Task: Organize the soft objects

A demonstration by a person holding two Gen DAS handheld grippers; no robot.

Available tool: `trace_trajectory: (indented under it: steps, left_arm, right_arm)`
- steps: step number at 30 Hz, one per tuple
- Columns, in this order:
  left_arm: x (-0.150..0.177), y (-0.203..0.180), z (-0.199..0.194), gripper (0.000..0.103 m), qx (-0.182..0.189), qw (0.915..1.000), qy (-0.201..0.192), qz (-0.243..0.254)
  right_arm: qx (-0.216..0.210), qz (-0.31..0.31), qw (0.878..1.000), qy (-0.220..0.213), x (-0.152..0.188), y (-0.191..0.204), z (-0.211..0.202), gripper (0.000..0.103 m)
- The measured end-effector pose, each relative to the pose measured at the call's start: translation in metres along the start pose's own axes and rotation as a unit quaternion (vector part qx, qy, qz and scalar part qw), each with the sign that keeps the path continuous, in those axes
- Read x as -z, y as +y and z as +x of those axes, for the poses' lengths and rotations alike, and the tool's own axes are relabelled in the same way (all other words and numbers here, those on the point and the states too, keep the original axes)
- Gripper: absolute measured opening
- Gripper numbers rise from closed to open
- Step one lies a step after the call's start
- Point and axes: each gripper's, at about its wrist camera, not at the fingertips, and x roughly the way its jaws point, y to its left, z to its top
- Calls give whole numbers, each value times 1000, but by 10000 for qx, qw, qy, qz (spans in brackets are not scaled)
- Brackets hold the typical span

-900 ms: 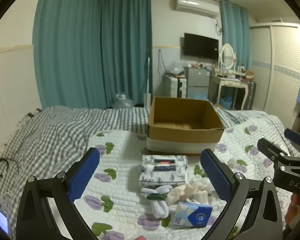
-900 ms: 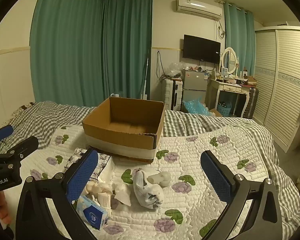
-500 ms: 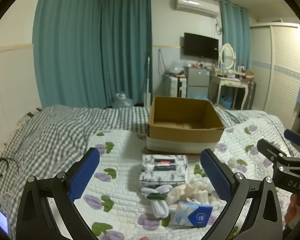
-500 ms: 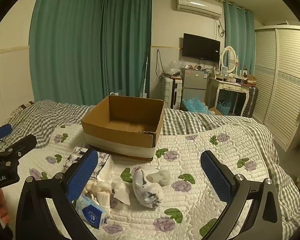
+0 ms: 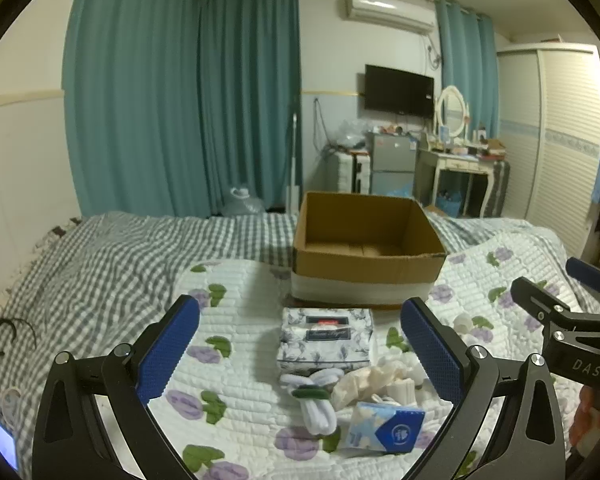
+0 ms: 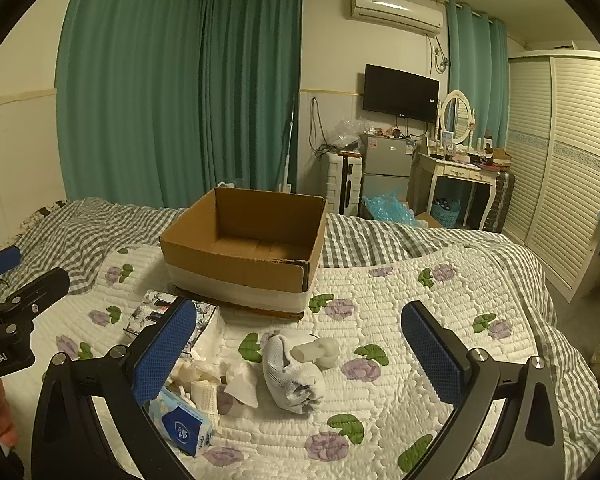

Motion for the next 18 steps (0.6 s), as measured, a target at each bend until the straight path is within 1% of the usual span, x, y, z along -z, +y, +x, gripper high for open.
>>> trace_trajectory:
  steps: [15, 16, 18]
  left_arm:
    - [0, -1, 2, 103, -4, 10000, 5, 14]
    - [0, -2, 2, 103, -5, 10000, 9, 15]
    - [0, -2, 2, 103, -2, 10000, 6, 16]
  right_arm:
    - [13, 5, 10000, 38, 6, -5, -2, 103]
    - [25, -12, 10000, 58, -2, 5, 3, 103]
    - [35, -17, 10000, 64, -1, 4, 3, 103]
